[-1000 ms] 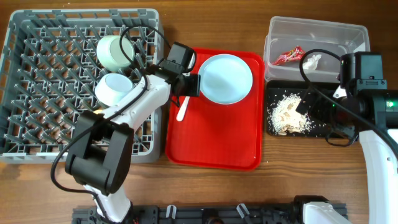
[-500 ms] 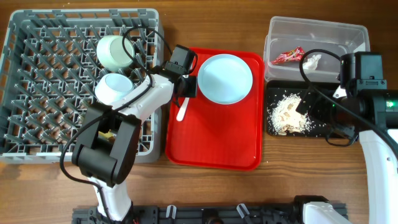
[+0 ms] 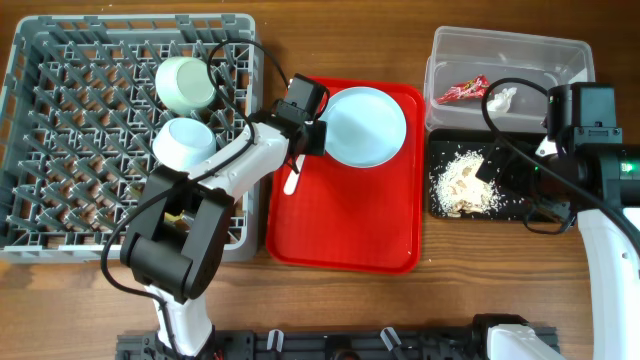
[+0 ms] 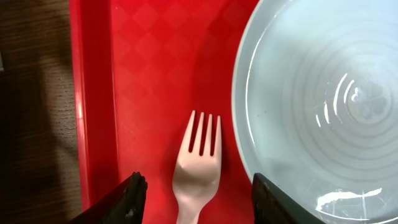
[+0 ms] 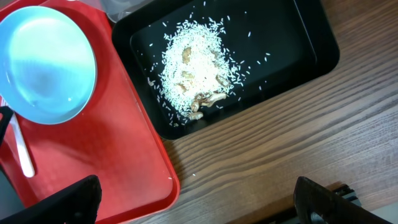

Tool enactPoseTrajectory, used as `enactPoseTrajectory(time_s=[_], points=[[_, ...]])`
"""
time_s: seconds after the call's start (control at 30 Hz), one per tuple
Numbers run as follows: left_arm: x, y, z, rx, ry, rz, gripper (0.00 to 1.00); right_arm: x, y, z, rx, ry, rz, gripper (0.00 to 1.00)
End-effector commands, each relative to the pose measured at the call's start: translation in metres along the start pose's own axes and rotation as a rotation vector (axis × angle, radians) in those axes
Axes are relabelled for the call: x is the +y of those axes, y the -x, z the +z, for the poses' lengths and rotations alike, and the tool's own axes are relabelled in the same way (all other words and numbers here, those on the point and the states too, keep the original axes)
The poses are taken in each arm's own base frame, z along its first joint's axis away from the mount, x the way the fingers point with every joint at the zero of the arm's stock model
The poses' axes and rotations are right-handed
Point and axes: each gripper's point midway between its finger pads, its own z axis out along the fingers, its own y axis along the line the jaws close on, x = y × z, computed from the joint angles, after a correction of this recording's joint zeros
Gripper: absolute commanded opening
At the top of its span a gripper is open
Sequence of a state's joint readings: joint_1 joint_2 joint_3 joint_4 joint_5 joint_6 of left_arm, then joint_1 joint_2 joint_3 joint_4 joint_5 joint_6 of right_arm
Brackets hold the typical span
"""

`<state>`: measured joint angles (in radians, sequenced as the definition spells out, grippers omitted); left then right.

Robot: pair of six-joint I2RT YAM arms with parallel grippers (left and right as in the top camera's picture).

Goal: Sort waste into correct bins and load items into the dishwasher rack

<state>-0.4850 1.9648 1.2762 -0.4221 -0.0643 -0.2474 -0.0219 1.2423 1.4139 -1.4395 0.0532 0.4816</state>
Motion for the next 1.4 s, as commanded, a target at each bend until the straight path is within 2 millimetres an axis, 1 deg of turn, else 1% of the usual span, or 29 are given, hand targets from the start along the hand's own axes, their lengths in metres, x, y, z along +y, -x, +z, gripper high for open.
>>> enactPoseTrajectory(time_s=[0.0,0.2,0.4,0.7,0.77,0.83,0.9,1.03,1.13,1.27,1.37], points=[[0.007,-0.005,0.004,0.018,0.035,0.01,0.55,0.0,0.002,-0.001,-0.005,0.002,-0.006,1.0],[0.008,-0.01,0.005,0.036,0.041,0.012,0.55,0.0,0.002,-0.001,-0.005,0.002,-0.006,1.0],[0.007,-0.005,0.006,0.017,0.036,0.01,0.54,0.0,0.002,-0.001,-0.005,0.002,-0.006,1.0],[0.01,-0.017,0.026,0.055,0.048,0.013,0.56,0.0,0.002,-0.001,-0.005,0.002,-0.006,1.0],[0.009,-0.017,0.03,0.053,0.046,0.012,0.57,0.0,0.002,-0.001,-0.005,0.002,-0.006,1.0],[0.008,-0.013,0.031,0.035,0.041,0.011,0.58,0.0,0.002,-0.001,-0.005,0.002,-0.006,1.0],[0.007,-0.01,0.031,0.02,0.036,0.009,0.57,0.0,0.002,-0.001,-0.005,0.002,-0.006,1.0],[0.007,-0.01,0.031,0.022,0.036,0.009,0.52,0.0,0.002,-0.001,-0.006,0.003,-0.006,1.0],[0.007,-0.01,0.031,0.022,0.036,0.01,0.43,0.0,0.002,-0.001,-0.006,0.003,-0.006,1.0],[0.003,-0.014,0.03,0.033,0.035,0.02,0.4,0.0,0.002,-0.001,-0.006,0.003,-0.006,1.0],[-0.001,-0.017,0.03,0.041,0.033,0.031,0.4,0.0,0.002,-0.001,-0.006,0.003,-0.006,1.0]])
